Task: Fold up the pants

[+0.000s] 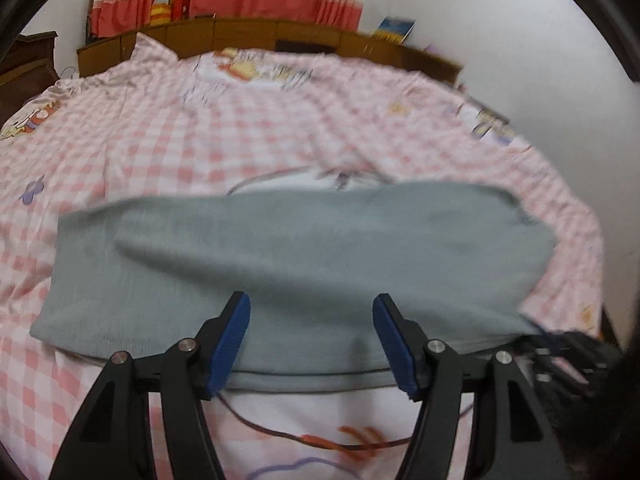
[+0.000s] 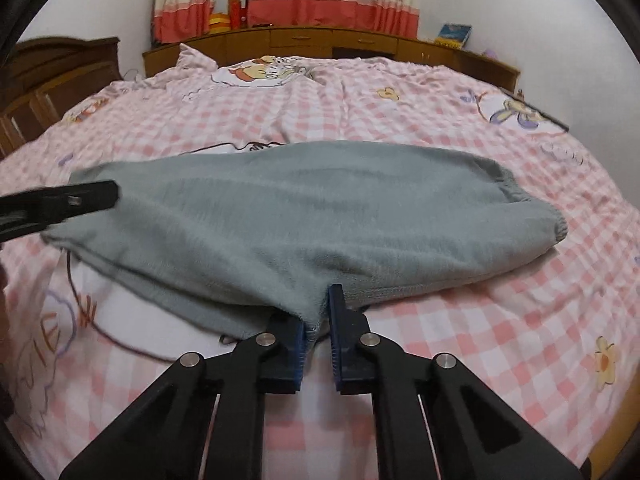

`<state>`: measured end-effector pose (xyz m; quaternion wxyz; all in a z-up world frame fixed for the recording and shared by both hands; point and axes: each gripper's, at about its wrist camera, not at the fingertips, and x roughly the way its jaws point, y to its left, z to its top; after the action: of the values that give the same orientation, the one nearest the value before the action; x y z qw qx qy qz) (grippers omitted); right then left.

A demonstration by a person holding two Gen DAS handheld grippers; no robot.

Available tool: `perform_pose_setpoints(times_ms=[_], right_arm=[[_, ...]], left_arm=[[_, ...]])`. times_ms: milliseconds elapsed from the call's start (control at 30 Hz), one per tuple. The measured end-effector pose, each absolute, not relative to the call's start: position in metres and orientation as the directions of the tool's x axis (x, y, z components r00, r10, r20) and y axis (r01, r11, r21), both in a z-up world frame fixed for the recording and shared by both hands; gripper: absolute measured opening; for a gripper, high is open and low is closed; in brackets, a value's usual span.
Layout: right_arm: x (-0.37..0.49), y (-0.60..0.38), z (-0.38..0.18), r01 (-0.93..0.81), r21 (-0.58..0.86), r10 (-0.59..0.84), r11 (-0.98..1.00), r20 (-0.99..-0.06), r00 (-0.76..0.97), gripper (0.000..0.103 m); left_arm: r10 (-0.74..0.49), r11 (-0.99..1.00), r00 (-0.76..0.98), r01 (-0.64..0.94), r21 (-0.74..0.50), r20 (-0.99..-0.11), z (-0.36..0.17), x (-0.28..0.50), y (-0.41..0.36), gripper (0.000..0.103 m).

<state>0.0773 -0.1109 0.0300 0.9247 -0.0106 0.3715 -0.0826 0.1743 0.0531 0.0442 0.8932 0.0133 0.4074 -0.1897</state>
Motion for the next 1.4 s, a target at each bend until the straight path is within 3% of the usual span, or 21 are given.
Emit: perform_pose_setpoints(times_ms=[100, 333, 500, 667, 767, 967, 1067, 1233, 1400], right_arm=[[0.072, -0.109, 0.024, 0.131, -0.094, -0.159, 0.987, -0.696, 0.7, 0.009], [0.067, -0.118, 0.017, 0.109, -0.048, -0.111, 0.993, -0.711, 0.694, 0.009], [0.065, -0.119, 0.016, 0.09, -0.037, -0.09, 0.995, -0.704, 0.705, 0.009], [0.062, -0.124, 0.014, 0.068, -0.002, -0.049, 0.998, -0.702, 0.71, 0.009], [0.061, -0.125, 0.016, 0.046, -0.007, -0.038, 0.999, -0.703, 0.71, 0.011], [0.06, -0.13, 0.016, 0.005, 0.015, 0.007, 1.0, -0.698, 0.716, 0.012], [0.062, -0.134, 0.017, -0.017, 0.048, 0.046, 0.999, -0.705, 0.708, 0.018], [0.063, -0.143, 0.013, -0.025, 0.128, 0.109, 0.991, -0.707, 0.698, 0.018], [0.062, -0.142, 0.009, -0.034, 0.118, 0.108, 0.992, -0.701, 0.705, 0.019]], left_arm=[[-0.266, 0.945, 0.561, 0.312, -0.098, -0.784, 0.028, 0.18, 0.052, 0.067], [-0.24, 0.954, 0.552, 0.287, -0.088, -0.799, 0.024, 0.174, 0.062, 0.066], [-0.276, 0.948, 0.559, 0.294, -0.125, -0.781, 0.049, 0.17, 0.055, 0.067], [-0.256, 0.962, 0.449, 0.208, -0.179, -0.856, 0.045, 0.204, 0.033, 0.067], [-0.097, 0.989, 0.409, 0.14, -0.042, -0.907, 0.039, 0.217, 0.022, 0.067], [-0.06, 0.996, 0.444, 0.083, -0.025, -0.894, 0.057, 0.199, 0.037, 0.067], [0.021, 0.996, 0.455, 0.071, 0.06, -0.89, 0.061, 0.194, 0.046, 0.067], [0.104, 0.994, 0.413, -0.02, 0.105, -0.905, 0.05, 0.205, 0.066, 0.067], [0.155, 0.987, 0.334, -0.094, 0.131, -0.93, 0.033, 0.221, 0.071, 0.07]])
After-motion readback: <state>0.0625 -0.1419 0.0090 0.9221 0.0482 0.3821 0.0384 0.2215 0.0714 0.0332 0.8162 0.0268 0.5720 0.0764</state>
